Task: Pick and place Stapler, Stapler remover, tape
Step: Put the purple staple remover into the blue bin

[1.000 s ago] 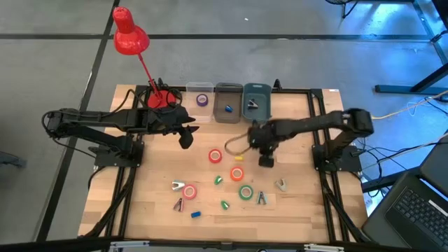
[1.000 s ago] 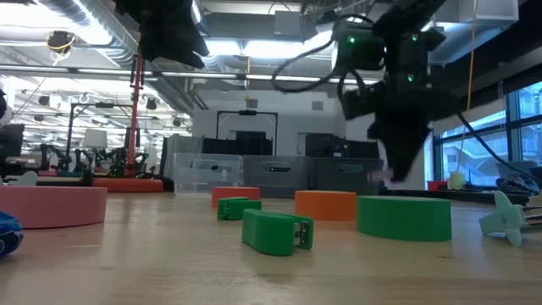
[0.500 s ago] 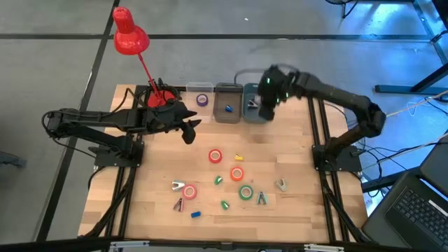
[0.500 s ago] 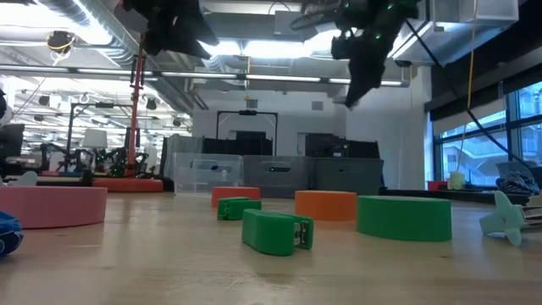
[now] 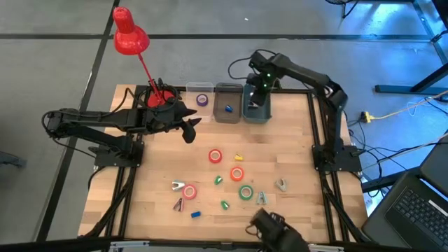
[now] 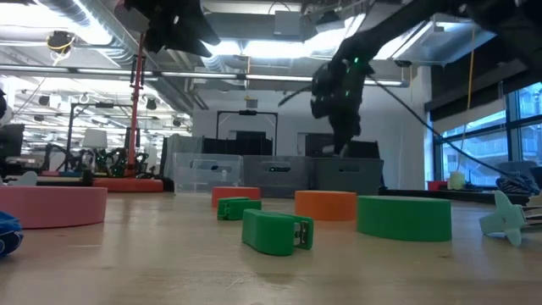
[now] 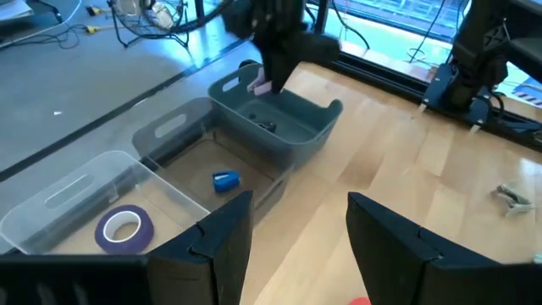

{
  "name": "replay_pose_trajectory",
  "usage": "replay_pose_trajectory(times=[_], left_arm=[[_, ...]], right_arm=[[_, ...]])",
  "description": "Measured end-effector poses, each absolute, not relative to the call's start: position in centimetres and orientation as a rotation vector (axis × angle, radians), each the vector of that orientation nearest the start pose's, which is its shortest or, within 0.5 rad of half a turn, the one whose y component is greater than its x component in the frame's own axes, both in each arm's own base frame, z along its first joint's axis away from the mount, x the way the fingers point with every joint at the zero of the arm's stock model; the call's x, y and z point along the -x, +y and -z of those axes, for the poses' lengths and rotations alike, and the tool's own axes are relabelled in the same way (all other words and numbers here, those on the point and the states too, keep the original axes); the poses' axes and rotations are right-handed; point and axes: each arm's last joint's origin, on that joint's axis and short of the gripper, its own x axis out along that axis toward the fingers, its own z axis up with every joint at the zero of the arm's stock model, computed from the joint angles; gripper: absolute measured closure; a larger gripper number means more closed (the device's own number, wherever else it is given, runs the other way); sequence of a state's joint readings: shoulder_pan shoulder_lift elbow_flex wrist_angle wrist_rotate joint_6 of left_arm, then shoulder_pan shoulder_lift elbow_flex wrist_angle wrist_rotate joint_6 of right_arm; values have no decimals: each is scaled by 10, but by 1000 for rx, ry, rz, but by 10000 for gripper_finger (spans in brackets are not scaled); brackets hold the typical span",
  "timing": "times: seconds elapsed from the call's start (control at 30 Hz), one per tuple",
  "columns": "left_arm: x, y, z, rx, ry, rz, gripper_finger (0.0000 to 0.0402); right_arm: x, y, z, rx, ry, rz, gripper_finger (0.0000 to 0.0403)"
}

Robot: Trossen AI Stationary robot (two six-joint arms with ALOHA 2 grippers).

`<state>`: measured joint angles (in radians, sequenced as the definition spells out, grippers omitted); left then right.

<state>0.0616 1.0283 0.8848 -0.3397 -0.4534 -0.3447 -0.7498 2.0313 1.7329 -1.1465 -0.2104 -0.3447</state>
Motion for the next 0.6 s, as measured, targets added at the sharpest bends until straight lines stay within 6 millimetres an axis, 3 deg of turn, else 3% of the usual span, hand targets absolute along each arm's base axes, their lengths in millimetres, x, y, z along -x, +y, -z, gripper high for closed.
replay_pose_trajectory(times=[0.17,0.3,0.6], left_arm=[[-216,26,-309,231,407,-584,222],[-214,26,-306,223,439,-588,222],[-213,26,-304,209,461,-613,222]], right_arm=[[-288,-293,-198,-463,1394,237,369],[-281,-304,-185,-504,1410,257,369],[-280,-306,-183,-532,1413,278,358]])
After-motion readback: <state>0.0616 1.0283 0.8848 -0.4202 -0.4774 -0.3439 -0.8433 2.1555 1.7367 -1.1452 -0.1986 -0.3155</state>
